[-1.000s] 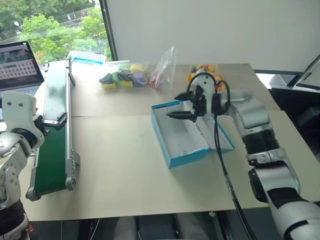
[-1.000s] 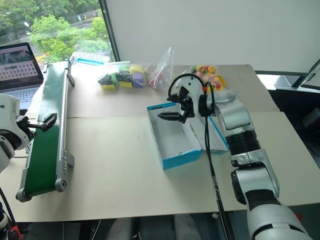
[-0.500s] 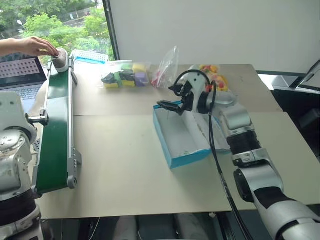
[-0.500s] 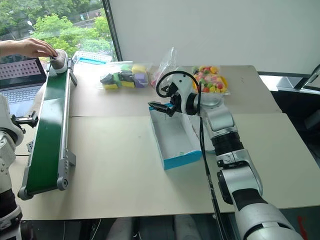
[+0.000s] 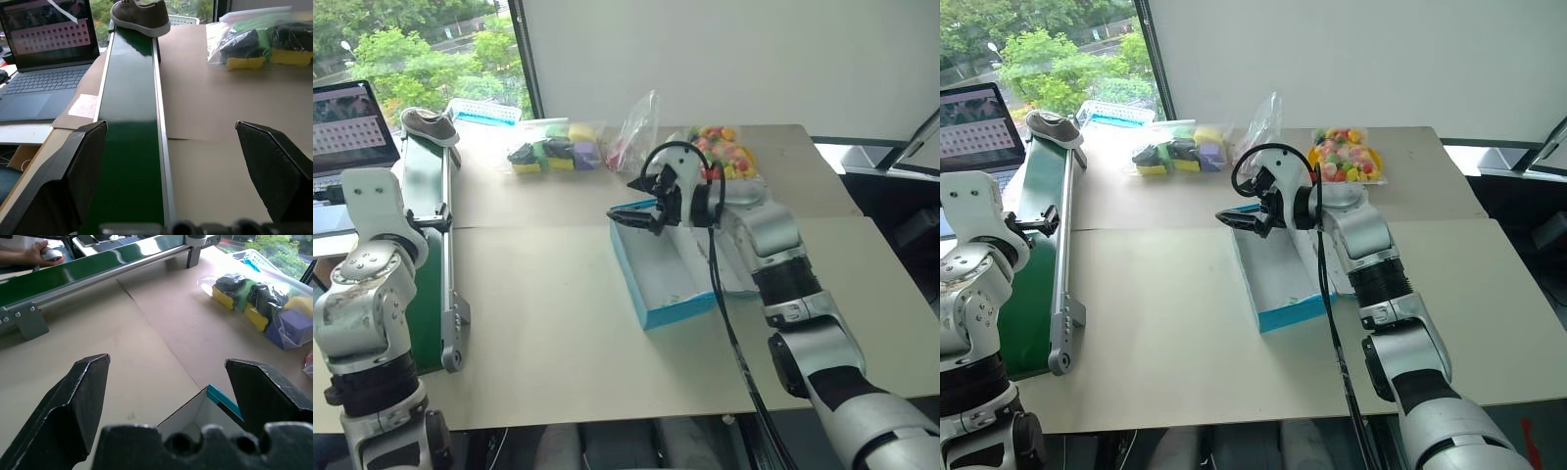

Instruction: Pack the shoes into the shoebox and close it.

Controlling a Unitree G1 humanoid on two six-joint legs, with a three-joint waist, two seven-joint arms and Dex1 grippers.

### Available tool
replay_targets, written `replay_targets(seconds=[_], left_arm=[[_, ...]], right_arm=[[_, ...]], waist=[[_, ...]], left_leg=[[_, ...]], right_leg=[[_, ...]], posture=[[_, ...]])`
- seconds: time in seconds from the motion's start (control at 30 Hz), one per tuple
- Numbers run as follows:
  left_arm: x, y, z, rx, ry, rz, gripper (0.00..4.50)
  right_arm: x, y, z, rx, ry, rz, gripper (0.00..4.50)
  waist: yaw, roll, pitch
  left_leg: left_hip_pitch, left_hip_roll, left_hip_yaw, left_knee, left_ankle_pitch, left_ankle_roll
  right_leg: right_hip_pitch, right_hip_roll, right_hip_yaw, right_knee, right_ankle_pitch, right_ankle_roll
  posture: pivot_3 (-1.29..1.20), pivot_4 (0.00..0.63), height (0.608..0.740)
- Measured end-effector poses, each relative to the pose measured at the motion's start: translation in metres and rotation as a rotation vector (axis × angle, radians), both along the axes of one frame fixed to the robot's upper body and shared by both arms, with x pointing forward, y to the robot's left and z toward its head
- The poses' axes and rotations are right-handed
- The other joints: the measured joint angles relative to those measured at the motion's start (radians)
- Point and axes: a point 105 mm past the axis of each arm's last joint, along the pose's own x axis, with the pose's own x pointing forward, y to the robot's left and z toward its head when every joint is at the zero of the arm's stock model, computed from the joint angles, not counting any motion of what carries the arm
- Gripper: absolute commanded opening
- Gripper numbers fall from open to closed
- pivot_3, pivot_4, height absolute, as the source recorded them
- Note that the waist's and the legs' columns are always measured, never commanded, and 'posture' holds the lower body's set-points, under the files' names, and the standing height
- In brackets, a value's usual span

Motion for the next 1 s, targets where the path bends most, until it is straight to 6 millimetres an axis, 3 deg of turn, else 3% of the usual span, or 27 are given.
replay_targets(seconds=[0.17,0.27,1.0], left_arm=[[0.002,0.024,-0.001,-0.022,-0.015,0.083,4.5],[0.003,0.028,0.001,-0.012,-0.024,0.099,4.5],[0.011,0.013,0.002,0.001,-0.029,0.042,4.5]], right_arm=[[-0.008,0.01,-0.001,0.003,-0.01,0.018,4.43],[-0.008,0.009,-0.001,0.002,-0.006,0.009,4.43],[-0.012,0.015,-0.005,-0.023,-0.005,0.027,4.43]], waist=[[0.003,0.0,0.0],[0.004,0.0,0.0],[0.001,0.0,0.0]], left_leg=[[-0.001,0.0,0.0,0.0,0.0,0.0],[-0.001,0.0,0.0,0.0,0.0,0.0],[-0.001,0.0,-0.001,0.0,0.0,0.0]], right_leg=[[0.0,0.0,-0.001,0.0,0.0,0.0],[0.0,-0.001,-0.001,0.0,0.0,0.0],[0.0,-0.001,-0.001,0.0,0.0,0.0]], posture=[[0.0,0.15,0.74],[0.0,0.15,0.74],[0.0,0.15,0.74]])
